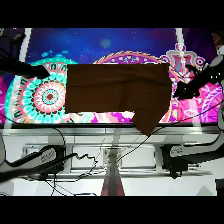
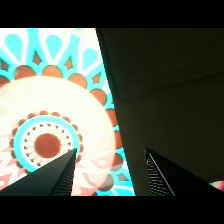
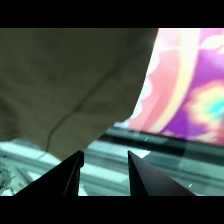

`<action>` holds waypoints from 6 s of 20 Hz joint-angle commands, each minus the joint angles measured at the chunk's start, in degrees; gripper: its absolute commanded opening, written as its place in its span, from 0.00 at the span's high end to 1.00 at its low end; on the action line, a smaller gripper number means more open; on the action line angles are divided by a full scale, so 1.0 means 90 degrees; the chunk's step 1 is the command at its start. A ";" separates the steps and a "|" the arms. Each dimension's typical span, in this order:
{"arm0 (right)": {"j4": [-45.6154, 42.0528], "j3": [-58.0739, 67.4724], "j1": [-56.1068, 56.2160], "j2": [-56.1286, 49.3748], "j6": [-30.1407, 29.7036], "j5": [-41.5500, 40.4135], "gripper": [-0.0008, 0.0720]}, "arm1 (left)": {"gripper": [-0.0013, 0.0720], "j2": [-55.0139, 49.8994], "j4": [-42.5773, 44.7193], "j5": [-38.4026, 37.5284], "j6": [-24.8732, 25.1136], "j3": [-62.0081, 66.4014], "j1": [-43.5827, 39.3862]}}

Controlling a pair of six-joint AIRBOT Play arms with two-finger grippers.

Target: Fold the clothes and pants, and hang the long-sleeved shirts on hangers.

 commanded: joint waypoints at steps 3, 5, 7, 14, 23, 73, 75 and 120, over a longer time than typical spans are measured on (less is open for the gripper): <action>0.0355 -0.2239 -0.0216 0.1175 -0.0185 -0.1073 0.51 | 0.36 0.0755 0.0046 -0.0126 0.0051 -0.0109 0.0534; 0.0750 -0.2807 -0.0216 0.1236 -0.0177 -0.1530 0.51 | 0.36 0.0811 0.0041 -0.0143 0.0046 -0.0432 0.0539; 0.1258 -0.3342 -0.0216 0.1236 -0.0277 -0.1955 0.51 | 0.36 0.0811 0.0007 -0.0136 0.0053 -0.0950 0.0542; 0.1552 -0.4206 -0.0216 0.1236 -0.1018 -0.3203 0.74 | 0.36 0.0811 0.0000 0.0260 0.0267 -0.2608 0.0787; 0.2006 -0.4189 -0.0216 0.1834 -0.1324 -0.3310 0.97 | 0.36 0.0695 -0.1175 0.0894 0.0289 -0.4019 0.0981; 0.3402 -0.0532 0.1627 0.0146 0.0063 -0.7657 0.16 | 0.11 -0.2271 -0.5316 0.3665 0.0959 -0.1503 -0.0287; 0.3128 -0.0532 0.1362 0.0151 0.0063 -0.6858 0.16 | 0.11 -0.2261 -0.4563 0.3055 0.0925 -0.1506 0.0046; 0.1005 0.2166 0.4707 -0.0457 0.1562 -0.5629 0.97 | 0.97 0.0138 -0.4602 0.2924 0.0000 -0.0950 -0.2380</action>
